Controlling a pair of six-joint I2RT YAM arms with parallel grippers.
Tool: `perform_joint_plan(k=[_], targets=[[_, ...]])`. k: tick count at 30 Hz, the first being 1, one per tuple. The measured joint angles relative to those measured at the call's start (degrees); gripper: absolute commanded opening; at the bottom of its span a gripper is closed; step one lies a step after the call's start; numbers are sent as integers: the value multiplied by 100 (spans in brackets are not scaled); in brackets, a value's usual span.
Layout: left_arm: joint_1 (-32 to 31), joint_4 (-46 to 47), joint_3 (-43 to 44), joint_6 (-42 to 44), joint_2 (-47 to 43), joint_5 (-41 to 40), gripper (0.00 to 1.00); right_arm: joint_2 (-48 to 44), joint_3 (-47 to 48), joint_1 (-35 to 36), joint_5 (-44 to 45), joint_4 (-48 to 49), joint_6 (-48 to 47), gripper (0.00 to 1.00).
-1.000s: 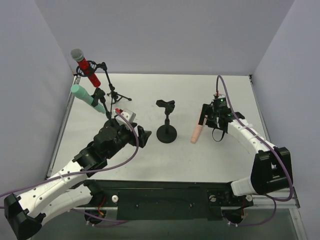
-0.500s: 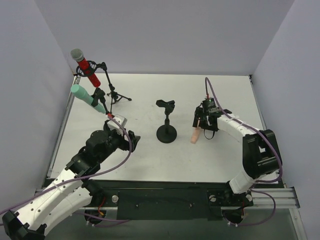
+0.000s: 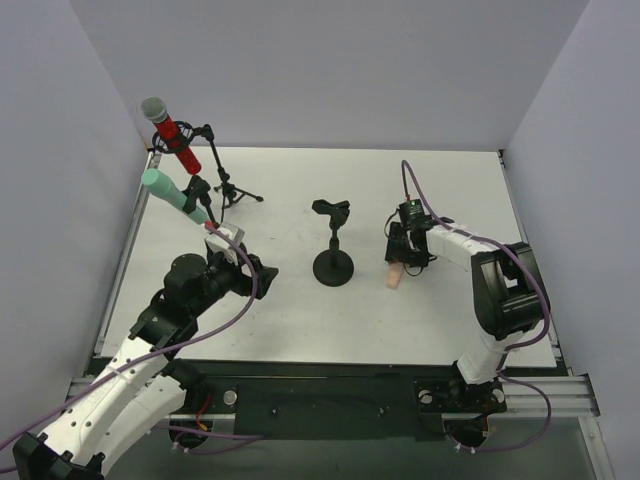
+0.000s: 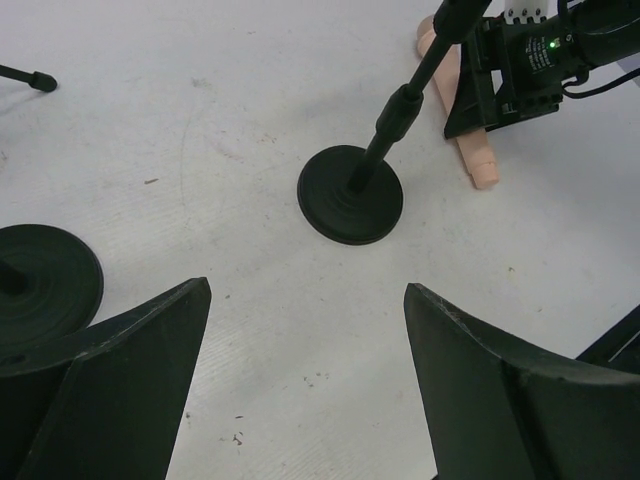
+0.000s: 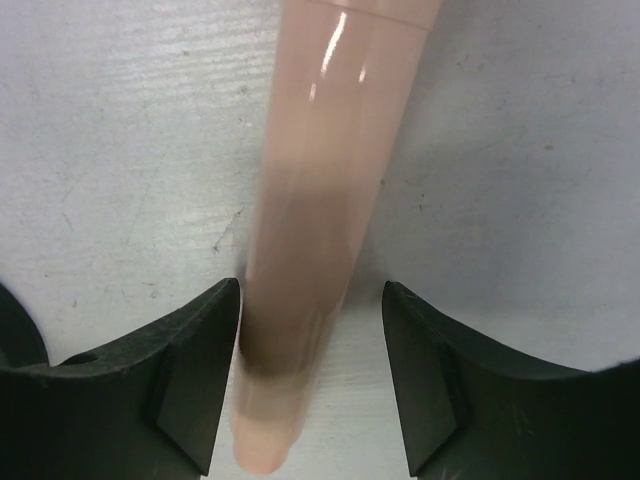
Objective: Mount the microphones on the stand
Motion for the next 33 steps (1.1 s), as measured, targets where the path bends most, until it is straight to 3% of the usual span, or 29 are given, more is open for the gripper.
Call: perform_joint_plan(k=[1,2,4,6,12,16,22,29,33], targets=[[7,11,0,-11,0,33,90,46,31,0,4,-17,-13,42],[17,24,0,-22,-2,76,91,79,74,-11,-2,-33,-28,27],[48,44,-4,-63,-26,201,93,140,140,-39,-44,-48,-72,12],[92,105,-37,-142,-96,382,95,166,168,-144,-234,-48,-96,6],[258,730,-175,-682,-269,1215,97,4,181,-483,-706,-162,-356,2],[273,1681,-201,-1639,-26,1722,97,-761,219,-680,-1158,-481,-892,0],[197,3056,337,-3296,1014,2070,96,-2376,680,-1366,-3047,-1233,-2398,0],[-704,3626,1773,-3652,2271,1755,95,-3097,2251,-1351,-4763,-2857,-3928,0],[-1355,4162,2063,-3493,2806,1370,95,-3156,3110,-999,-5381,-3480,-4347,0]])
